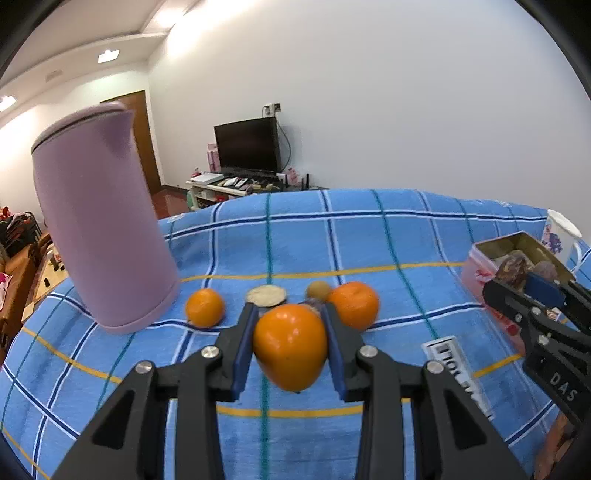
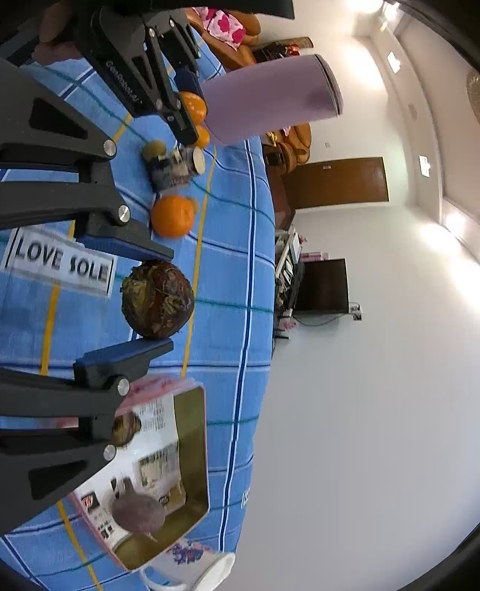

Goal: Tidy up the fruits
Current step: 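Carry the mangosteen and orange into the pink tin with both tools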

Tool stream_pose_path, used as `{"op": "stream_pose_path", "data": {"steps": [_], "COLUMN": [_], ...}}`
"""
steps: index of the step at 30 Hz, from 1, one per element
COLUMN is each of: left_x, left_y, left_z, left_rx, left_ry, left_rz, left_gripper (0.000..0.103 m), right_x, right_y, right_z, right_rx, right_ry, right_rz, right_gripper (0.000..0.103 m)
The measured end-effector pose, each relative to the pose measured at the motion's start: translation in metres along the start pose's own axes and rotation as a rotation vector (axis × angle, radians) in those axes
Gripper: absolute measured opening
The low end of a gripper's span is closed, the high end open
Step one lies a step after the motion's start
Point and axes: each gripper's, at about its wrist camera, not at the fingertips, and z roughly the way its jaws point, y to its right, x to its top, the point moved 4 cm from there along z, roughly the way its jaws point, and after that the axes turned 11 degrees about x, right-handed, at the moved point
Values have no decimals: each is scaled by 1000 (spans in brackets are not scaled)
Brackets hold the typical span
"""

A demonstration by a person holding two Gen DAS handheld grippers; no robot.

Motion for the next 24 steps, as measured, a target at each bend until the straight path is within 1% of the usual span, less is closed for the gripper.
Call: {"op": "stream_pose_path", "data": {"steps": [4, 17, 24], "left_x": [5, 18, 27], "left_y": [14, 72, 104], "left_z": [-6, -19, -26], "left_rx": [-22, -60, -94], "left_ry": [7, 36, 51], "left_rz": [-2, 38, 62], "left_gripper": [37, 37, 37], "right_x": [-1, 0, 0], "right_y": [17, 71, 111], "right_z": [-8, -33, -49], "right_rx": [-22, -92, -160], "right_ry": [11, 48, 70], "right_rz": [16, 53, 69], "right_gripper": [43, 43, 43]}}
